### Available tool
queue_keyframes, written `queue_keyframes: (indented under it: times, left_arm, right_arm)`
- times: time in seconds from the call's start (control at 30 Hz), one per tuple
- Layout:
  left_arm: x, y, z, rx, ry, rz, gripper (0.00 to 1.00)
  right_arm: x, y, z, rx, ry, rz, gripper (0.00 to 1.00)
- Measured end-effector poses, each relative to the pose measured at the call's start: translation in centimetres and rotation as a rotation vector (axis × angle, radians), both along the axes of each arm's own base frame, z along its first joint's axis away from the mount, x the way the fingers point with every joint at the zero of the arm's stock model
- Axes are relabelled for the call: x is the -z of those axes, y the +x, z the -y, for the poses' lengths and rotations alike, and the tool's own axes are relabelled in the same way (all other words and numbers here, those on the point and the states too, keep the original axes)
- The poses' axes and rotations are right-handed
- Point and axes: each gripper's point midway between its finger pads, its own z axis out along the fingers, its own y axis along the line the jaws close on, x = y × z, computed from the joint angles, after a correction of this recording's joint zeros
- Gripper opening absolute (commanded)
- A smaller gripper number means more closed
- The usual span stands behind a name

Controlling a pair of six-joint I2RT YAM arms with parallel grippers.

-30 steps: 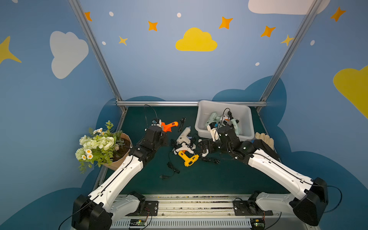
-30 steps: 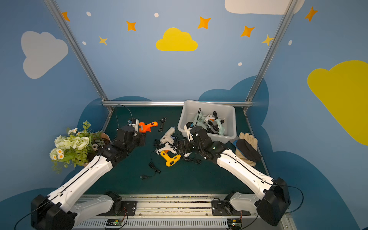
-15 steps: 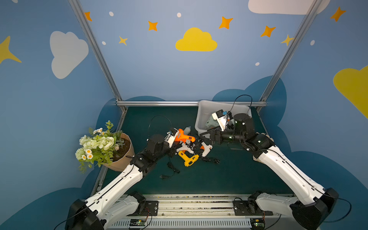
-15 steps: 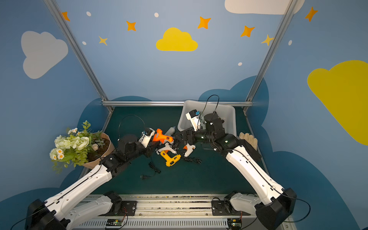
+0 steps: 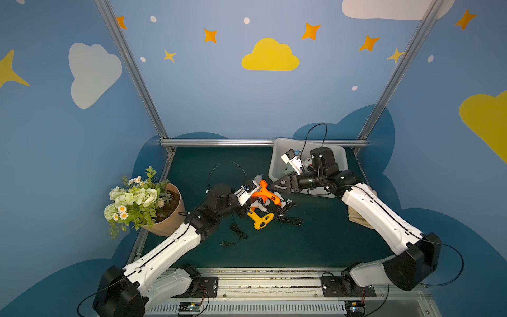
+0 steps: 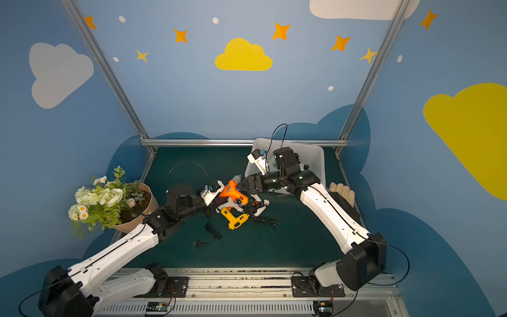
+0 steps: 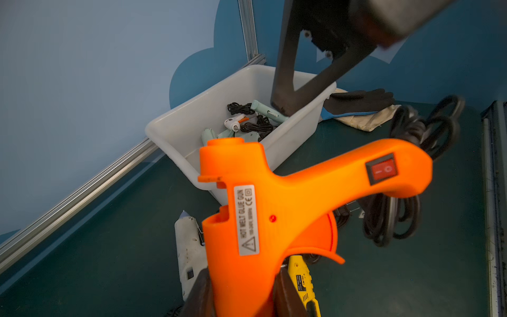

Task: Put the hot melt glue gun into the storage box
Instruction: Pick up the hot melt adhesive gun from the center of the board.

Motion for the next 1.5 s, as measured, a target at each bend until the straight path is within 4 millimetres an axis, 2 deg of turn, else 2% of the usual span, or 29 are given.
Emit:
queue_keyframes:
  times: [0.17, 0.37, 0.5, 0.77, 0.9, 0.93, 0.97, 1.07, 1.13, 1.17, 1.27, 1.4, 1.5]
  left_arm:
    - [-0.1, 0.2, 0.3, 0.009, 0.007, 0.007, 0.03]
    - [-0.1, 0.8, 0.5, -0.003, 0.017, 0.007, 0.03]
    - [-0.2, 1.2, 0.5, -0.018, 0.023, 0.01, 0.03]
    - [-0.3, 1.4, 0.3, -0.034, 0.029, 0.014, 0.03]
    - [-0.2, 1.5, 0.3, -0.042, 0.032, 0.016, 0.06]
    - [-0.2, 1.5, 0.3, -0.043, 0.032, 0.015, 0.08]
    - [-0.2, 1.5, 0.3, -0.045, 0.032, 0.015, 0.12]
    - [-0.2, 1.5, 0.3, -0.051, 0.031, 0.013, 0.36]
    - [-0.3, 1.7, 0.1, -0.068, 0.025, 0.012, 0.64]
    - [-0.4, 1.9, 0.0, -0.083, 0.019, 0.013, 0.75]
    - [-0.9, 2.6, -0.6, -0.137, -0.008, 0.012, 0.99]
    - [-1.8, 2.8, -1.1, -0.184, -0.047, 0.009, 1.0]
    - [-3.4, 2.6, -1.9, -0.223, -0.103, 0.027, 1.0]
  right_arm:
    - [1.4, -0.2, -1.0, -0.062, 0.016, -0.091, 0.51]
    - [3.3, -0.2, -1.9, -0.101, 0.013, -0.179, 0.46]
    - [3.6, -0.7, -2.4, -0.117, 0.008, -0.188, 0.38]
    - [4.0, -0.4, -2.4, -0.097, -0.008, -0.193, 0.22]
    - [4.0, -0.3, -2.4, -0.096, -0.009, -0.189, 0.05]
    - [4.0, -0.3, -2.4, -0.095, -0.009, -0.188, 0.0]
    - [4.1, -0.3, -2.4, -0.095, -0.01, -0.188, 0.0]
    - [4.0, -0.2, -2.4, -0.091, -0.011, -0.186, 0.0]
    - [3.9, 0.0, -2.3, -0.081, -0.011, -0.189, 0.0]
    - [3.9, 0.2, -2.2, -0.072, -0.013, -0.194, 0.0]
    - [3.7, 1.1, -1.6, -0.033, -0.013, -0.204, 0.0]
    - [3.6, 3.4, 0.1, 0.045, -0.007, -0.226, 0.0]
    - [3.4, 6.0, 1.7, 0.122, 0.001, -0.237, 0.0]
